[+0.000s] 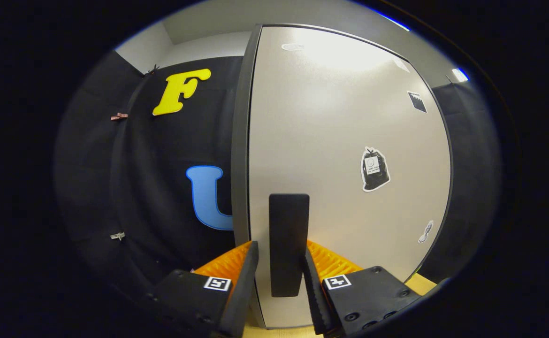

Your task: Open the shoe cabinet door, grab the shoes and put them into the shoe cabinet, then close the shoe cabinet door.

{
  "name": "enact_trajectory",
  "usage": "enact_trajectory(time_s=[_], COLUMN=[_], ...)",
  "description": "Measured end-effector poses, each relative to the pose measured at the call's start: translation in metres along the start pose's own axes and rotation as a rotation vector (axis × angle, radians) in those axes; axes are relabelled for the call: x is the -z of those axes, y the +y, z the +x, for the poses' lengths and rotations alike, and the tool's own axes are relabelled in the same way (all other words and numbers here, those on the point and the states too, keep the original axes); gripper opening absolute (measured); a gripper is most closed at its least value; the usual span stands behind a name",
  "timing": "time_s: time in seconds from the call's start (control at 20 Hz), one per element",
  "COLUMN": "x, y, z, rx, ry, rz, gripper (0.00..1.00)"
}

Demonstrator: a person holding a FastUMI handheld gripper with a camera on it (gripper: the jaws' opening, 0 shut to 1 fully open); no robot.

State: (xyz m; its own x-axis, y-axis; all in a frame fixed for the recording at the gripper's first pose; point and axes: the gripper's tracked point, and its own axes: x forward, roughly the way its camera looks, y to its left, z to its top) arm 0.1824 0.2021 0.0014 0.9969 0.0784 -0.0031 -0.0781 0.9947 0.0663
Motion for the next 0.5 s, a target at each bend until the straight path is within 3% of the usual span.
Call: enact_trajectory(time_s=[0.05,0.1,0.15,0.25,0.5], x=[0.002,-0.003,0.001,0.002,-0.002], y=[-0.01,-0.007,-0.007,-0.008,-0.013], z=[0.001,-0.011,-0.001,-0.004,-0.039], rx=[0.03,0.005,-0.023,-0.055,-0.108], ry=[-0.001,-0.01,0.003,0.009,-0.001], rz=[-0.022,0.021,0.042,0.032,0.053], gripper=[0.57,0.56,0.34,0.24,0.24])
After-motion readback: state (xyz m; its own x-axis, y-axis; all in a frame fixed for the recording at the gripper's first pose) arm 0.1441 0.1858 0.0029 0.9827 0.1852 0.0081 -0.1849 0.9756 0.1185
